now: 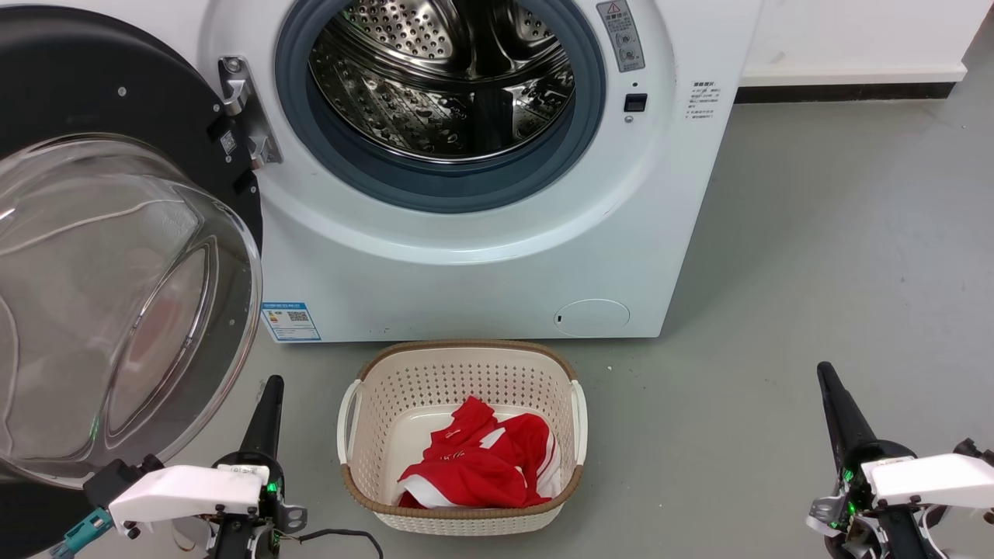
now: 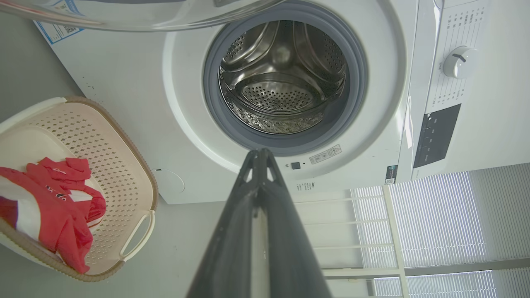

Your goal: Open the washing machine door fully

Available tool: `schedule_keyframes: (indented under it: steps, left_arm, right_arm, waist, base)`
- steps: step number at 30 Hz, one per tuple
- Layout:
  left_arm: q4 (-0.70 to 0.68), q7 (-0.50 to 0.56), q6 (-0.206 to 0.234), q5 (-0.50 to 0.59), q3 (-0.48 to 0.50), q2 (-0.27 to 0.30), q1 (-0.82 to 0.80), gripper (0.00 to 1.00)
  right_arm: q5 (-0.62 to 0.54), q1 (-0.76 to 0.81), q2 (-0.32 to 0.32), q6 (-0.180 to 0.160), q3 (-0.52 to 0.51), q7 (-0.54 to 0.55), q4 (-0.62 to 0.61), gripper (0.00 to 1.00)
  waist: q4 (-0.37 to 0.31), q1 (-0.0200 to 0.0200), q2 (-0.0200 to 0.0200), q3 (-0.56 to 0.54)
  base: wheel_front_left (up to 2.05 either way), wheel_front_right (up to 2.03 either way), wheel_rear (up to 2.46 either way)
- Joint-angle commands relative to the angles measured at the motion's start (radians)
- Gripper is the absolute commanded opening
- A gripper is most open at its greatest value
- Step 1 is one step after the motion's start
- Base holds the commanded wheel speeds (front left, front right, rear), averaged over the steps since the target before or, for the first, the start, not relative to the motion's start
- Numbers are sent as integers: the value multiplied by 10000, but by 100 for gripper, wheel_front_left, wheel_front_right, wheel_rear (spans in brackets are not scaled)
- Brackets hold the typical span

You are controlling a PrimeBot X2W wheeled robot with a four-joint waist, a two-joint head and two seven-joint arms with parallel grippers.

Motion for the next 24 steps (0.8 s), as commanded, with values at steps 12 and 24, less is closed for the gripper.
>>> schedule_keyframes:
  steps: [12, 24]
  left_arm:
    - [64, 267, -156, -1051, 169, -63, -223, 0]
    - [124, 465, -239, -1841, 285, -121, -224, 0]
  right_arm:
    - [1060, -317, 12, 1, -118, 242, 128, 0]
    - [1814, -436, 39, 1, -198, 431, 247, 0]
  waist:
    - [-15, 0, 0, -67]
    - [-29, 0, 0, -127]
  base:
    - [0, 0, 0]
    - [0, 0, 0]
